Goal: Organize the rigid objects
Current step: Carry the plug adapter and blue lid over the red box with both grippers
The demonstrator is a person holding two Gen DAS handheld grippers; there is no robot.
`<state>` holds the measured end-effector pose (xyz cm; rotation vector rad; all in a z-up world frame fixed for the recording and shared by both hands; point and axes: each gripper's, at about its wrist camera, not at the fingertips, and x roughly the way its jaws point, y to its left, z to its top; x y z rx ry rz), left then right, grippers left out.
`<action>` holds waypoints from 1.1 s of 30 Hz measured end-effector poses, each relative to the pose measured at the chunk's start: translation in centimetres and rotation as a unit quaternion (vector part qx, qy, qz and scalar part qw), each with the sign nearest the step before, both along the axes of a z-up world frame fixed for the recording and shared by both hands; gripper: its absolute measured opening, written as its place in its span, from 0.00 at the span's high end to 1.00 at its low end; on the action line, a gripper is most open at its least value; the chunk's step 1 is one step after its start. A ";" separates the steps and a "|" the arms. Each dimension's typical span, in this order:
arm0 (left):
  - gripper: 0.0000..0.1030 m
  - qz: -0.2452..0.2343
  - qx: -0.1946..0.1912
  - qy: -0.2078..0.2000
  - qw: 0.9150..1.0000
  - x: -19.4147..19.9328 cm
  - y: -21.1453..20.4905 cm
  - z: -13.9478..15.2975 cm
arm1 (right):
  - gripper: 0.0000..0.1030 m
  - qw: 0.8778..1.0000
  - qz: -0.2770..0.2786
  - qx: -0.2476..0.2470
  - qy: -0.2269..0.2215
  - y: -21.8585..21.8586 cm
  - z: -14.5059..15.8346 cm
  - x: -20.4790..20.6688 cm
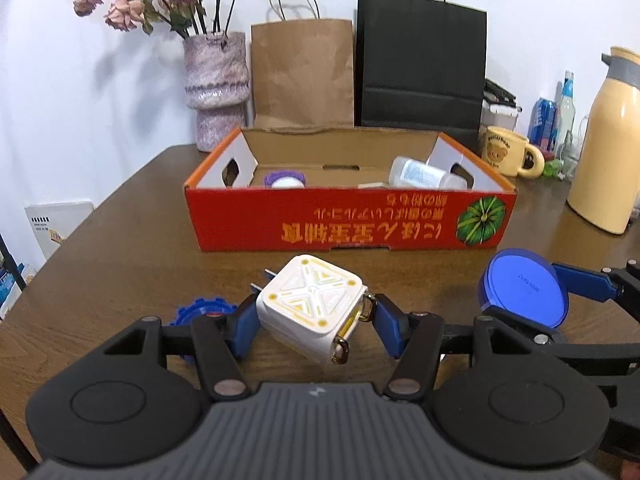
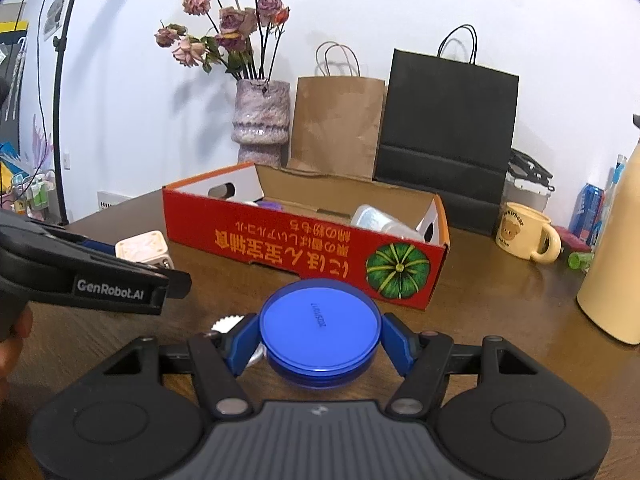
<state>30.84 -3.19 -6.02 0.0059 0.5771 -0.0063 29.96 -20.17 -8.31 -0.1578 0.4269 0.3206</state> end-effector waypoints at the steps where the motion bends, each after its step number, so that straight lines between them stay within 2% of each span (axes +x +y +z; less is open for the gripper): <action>1: 0.41 0.000 0.000 -0.003 1.000 0.0 0.0 0.2 | 0.37 1.000 0.000 0.001 -0.002 0.0 0.2 0.0; 15: 0.41 0.005 -0.005 -0.044 0.999 1.5 0.3 3.5 | 0.37 0.999 -0.004 0.013 -0.034 0.7 2.8 1.9; 33: 0.41 0.031 -0.018 -0.076 0.996 6.4 1.3 6.2 | 0.37 0.998 -0.018 0.023 -0.060 1.8 4.7 6.4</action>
